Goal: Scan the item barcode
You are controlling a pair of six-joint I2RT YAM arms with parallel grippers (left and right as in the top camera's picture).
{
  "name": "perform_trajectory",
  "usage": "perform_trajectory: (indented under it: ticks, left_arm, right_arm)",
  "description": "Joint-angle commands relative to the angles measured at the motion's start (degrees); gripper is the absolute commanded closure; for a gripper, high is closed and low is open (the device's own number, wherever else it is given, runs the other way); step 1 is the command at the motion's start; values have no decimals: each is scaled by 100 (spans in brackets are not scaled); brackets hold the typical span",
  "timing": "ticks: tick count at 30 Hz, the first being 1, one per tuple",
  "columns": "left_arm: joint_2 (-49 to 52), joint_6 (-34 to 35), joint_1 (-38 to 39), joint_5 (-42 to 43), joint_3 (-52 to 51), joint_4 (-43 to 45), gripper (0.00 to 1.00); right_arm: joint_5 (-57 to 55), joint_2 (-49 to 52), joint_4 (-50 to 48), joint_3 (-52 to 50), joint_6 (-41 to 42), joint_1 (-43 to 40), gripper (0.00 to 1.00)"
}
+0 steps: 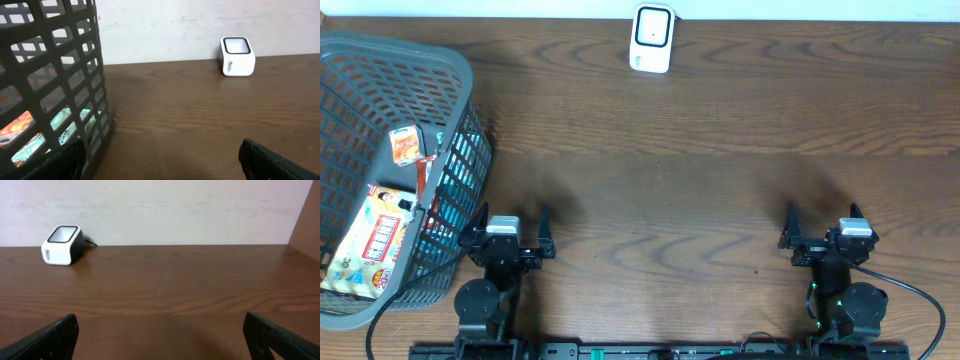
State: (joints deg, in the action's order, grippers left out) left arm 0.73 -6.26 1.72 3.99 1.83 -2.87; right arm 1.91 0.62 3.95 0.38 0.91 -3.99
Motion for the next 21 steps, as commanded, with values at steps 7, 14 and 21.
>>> perform_trajectory:
  ticks: [7, 14, 21]
  left_arm:
    - [-50, -57, 13, 50, -160, -85, 2]
    - [-50, -57, 13, 52, -160, -85, 2]
    - [-50, -57, 13, 149, -160, 192, 2]
  right_arm:
    - [-28, -28, 22, -7, 76, 33, 1]
    - [-31, -31, 20, -7, 76, 35, 1]
    - [-31, -31, 20, -7, 76, 33, 1]
